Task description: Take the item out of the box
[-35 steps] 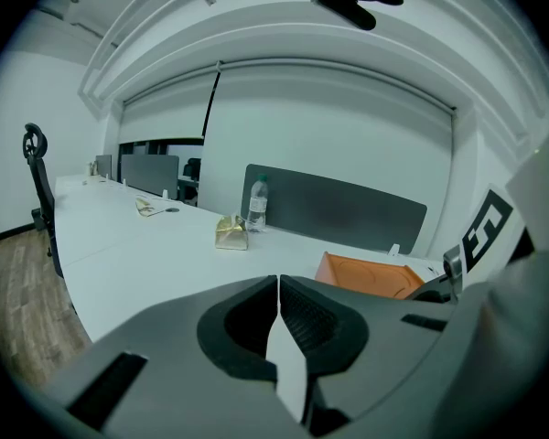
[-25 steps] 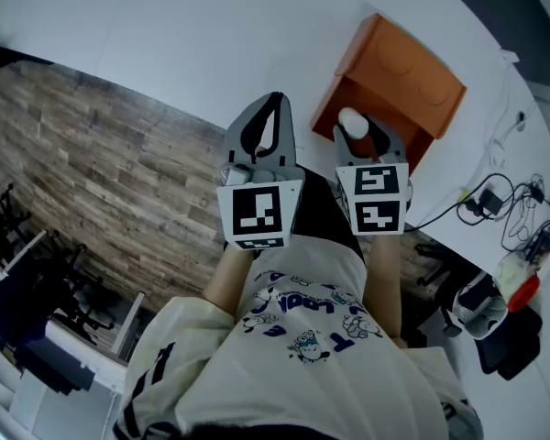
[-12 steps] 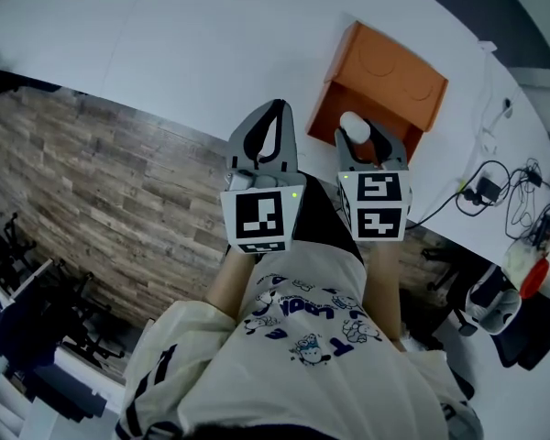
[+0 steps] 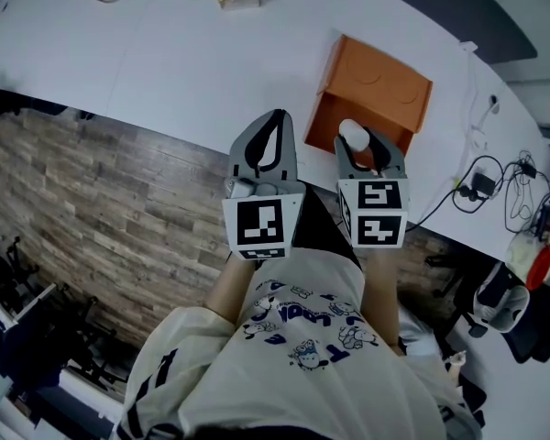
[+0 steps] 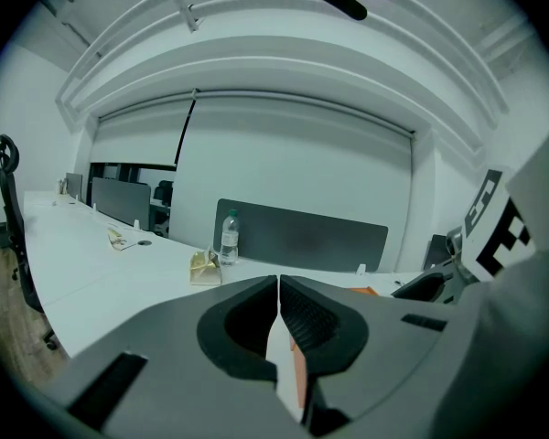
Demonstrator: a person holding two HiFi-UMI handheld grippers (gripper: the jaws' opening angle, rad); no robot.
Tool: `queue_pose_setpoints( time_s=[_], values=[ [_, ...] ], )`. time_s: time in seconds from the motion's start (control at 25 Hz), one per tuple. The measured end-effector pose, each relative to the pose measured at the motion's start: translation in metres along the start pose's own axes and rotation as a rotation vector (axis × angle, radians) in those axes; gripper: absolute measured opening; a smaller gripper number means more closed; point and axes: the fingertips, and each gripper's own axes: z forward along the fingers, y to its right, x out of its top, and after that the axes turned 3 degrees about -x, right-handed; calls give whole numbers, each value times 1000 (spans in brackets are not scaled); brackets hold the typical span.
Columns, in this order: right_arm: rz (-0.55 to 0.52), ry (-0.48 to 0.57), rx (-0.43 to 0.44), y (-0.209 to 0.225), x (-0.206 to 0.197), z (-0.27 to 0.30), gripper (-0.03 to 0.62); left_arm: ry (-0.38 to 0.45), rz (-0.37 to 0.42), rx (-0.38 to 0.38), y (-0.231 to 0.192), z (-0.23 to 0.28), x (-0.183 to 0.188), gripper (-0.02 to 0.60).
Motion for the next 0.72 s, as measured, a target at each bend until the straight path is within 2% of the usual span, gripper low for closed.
queue_pose_setpoints(
  time_s=[0.72],
  values=[
    [55,114,-60,-2,18,-44,193,63,49,-30,11,-26,28,21]
  ],
)
